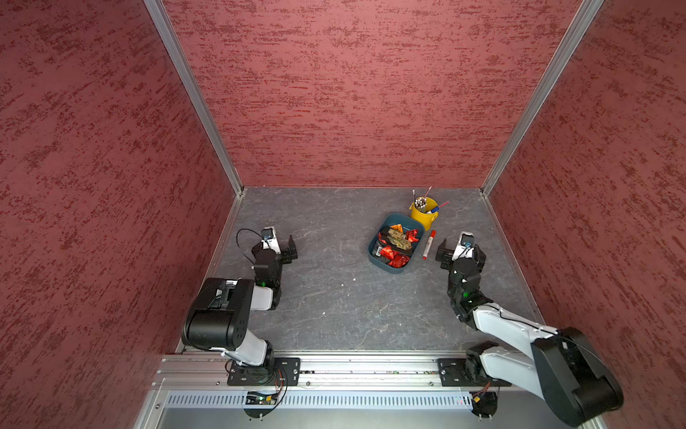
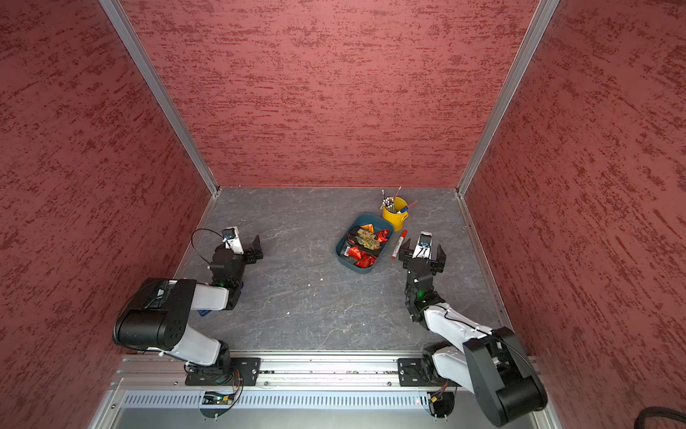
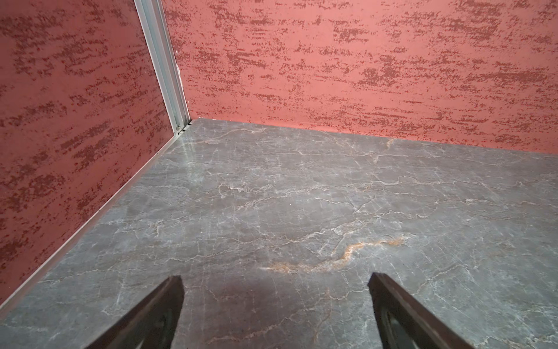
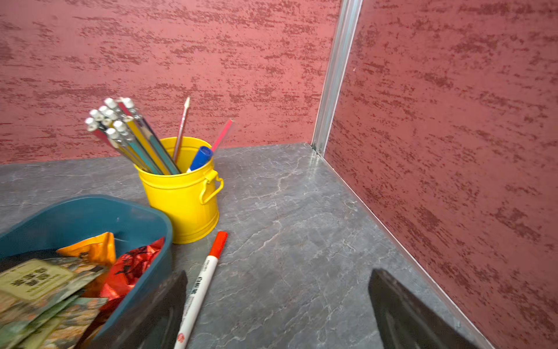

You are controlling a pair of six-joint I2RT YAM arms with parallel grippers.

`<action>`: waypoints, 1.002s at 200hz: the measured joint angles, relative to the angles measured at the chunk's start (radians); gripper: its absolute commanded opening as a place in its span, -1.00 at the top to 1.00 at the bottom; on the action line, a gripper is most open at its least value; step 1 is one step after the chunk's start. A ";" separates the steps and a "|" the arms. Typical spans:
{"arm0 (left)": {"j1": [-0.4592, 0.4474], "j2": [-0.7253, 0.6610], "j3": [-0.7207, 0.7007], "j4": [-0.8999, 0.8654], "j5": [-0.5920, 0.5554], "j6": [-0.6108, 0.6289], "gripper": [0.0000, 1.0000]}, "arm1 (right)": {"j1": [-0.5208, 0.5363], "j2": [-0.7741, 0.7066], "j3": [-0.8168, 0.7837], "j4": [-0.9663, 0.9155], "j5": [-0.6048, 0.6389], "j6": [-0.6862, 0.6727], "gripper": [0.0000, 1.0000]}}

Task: Put the tea bags into the storage box
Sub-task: Reset both arms

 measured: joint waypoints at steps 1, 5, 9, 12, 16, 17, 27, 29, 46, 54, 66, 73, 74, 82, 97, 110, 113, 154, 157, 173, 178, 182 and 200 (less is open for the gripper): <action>-0.001 0.000 0.000 0.001 -0.001 0.001 -0.99 | -0.002 0.006 0.000 0.005 0.000 -0.001 -0.96; -0.003 0.000 0.000 0.002 -0.005 0.004 -0.99 | -0.011 0.037 -0.003 0.033 -0.001 -0.003 -0.97; -0.005 0.000 0.000 0.004 -0.008 0.006 -0.99 | -0.020 0.074 -0.002 0.058 -0.006 -0.012 -0.97; -0.007 0.000 0.000 0.005 -0.011 0.009 -0.99 | -0.024 0.095 -0.002 0.071 -0.008 -0.015 -0.97; -0.009 0.000 0.000 0.007 -0.012 0.010 -0.99 | -0.029 0.130 0.002 0.087 -0.012 -0.024 -0.96; -0.009 0.000 0.000 0.008 -0.013 0.011 -0.99 | -0.030 0.135 0.002 0.090 -0.012 -0.025 -0.97; -0.012 0.000 0.000 0.013 -0.016 0.013 -0.99 | -0.036 0.222 0.031 0.113 -0.019 -0.044 -0.96; -0.012 0.000 0.000 0.013 -0.016 0.013 -0.99 | -0.037 0.232 0.036 0.115 -0.019 -0.046 -0.96; -0.012 0.000 0.000 0.017 -0.020 0.016 -0.99 | -0.042 0.322 0.107 0.111 -0.037 -0.064 -0.96; -0.012 0.000 0.000 0.018 -0.021 0.016 -1.00 | -0.048 0.326 0.116 0.125 -0.052 -0.065 -0.97; -0.012 0.000 0.000 0.018 -0.022 0.016 -0.99 | -0.060 0.310 0.102 0.159 -0.079 -0.064 -0.97; -0.012 0.000 0.000 0.018 -0.022 0.016 -0.99 | -0.074 0.299 0.082 0.195 -0.098 -0.063 -0.96; -0.012 0.000 0.000 0.018 -0.022 0.016 -0.99 | -0.076 0.298 0.079 0.198 -0.100 -0.062 -0.96; -0.012 0.000 0.000 0.018 -0.022 0.016 -0.99 | -0.090 0.290 0.050 0.237 -0.123 -0.058 -0.97; -0.012 0.000 0.000 0.018 -0.022 0.016 -0.99 | -0.107 0.286 0.006 0.283 -0.154 -0.055 -0.96; -0.012 0.000 0.000 0.018 -0.022 0.016 -0.99 | -0.114 0.287 -0.021 0.319 -0.178 -0.055 -0.97; -0.012 0.000 0.000 0.018 -0.023 0.016 -0.99 | -0.114 0.288 -0.027 0.328 -0.183 -0.055 -0.97; -0.012 0.000 0.000 0.018 -0.025 0.017 -0.99 | -0.113 0.389 -0.084 0.500 -0.318 -0.082 -0.97; -0.012 0.000 0.000 0.018 -0.025 0.017 -0.99 | -0.113 0.393 -0.079 0.495 -0.320 -0.082 -0.97; -0.012 0.000 0.000 0.018 -0.025 0.017 -0.99 | -0.114 0.394 -0.046 0.476 -0.327 -0.081 -0.97; -0.012 0.000 0.000 0.018 -0.025 0.017 -0.99 | -0.114 0.394 -0.037 0.476 -0.329 -0.081 -0.97; -0.012 0.000 0.000 0.018 -0.025 0.017 -0.99 | -0.114 0.393 -0.031 0.476 -0.330 -0.081 -0.97; -0.012 0.000 0.000 0.018 -0.025 0.018 -0.99 | -0.114 0.390 -0.021 0.477 -0.331 -0.081 -0.97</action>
